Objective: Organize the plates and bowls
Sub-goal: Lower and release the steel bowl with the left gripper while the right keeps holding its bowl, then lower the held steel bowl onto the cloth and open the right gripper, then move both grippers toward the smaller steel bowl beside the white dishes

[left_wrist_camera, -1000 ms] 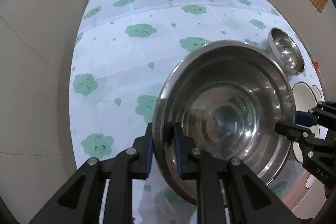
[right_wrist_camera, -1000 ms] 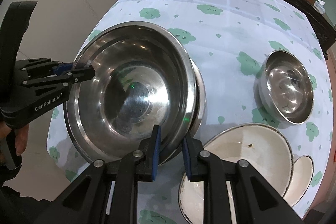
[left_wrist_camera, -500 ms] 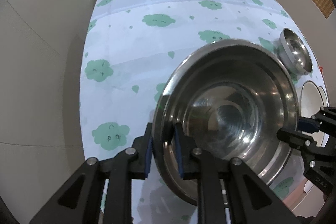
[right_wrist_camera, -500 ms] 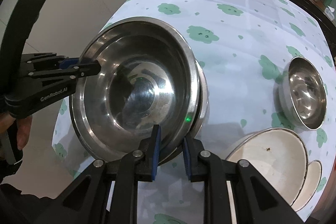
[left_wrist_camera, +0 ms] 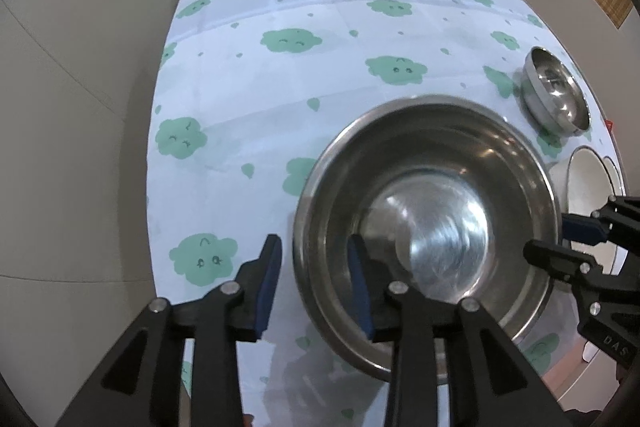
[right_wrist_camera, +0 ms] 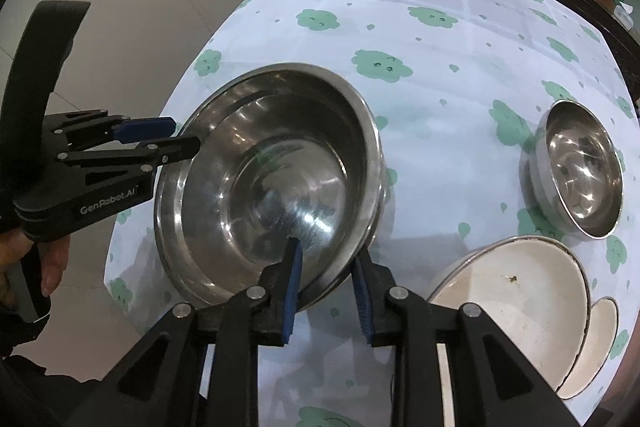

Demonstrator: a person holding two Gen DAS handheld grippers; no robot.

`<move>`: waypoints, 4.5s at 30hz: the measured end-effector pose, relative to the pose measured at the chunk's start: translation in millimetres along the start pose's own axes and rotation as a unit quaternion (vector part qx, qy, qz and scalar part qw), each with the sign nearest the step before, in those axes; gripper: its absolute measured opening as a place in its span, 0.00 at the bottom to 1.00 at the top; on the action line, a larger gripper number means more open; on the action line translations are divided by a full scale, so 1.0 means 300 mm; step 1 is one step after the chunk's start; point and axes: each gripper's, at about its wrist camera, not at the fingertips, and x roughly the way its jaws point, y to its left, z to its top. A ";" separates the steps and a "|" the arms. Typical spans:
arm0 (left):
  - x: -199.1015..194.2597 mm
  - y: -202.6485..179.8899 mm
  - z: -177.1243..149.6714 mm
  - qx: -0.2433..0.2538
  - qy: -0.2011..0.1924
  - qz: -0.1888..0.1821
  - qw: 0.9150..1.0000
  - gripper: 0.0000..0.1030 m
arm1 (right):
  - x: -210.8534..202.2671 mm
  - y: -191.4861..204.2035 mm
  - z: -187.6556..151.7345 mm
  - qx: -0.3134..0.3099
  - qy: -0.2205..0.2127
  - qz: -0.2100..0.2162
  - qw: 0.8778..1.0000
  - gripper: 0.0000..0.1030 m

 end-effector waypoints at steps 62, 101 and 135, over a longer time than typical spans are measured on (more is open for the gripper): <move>-0.215 -0.015 -0.037 0.034 -0.061 -0.019 0.997 0.71 | -0.201 0.095 -0.055 0.031 -0.053 -0.071 0.996 0.40; -0.214 0.096 -0.089 -0.001 -0.050 0.003 0.999 0.91 | -0.232 0.145 -0.045 0.044 -0.084 -0.124 0.988 0.41; -0.111 0.138 -0.132 -0.049 0.017 -0.065 0.997 0.91 | -0.257 0.142 -0.039 0.051 -0.087 -0.156 0.983 0.41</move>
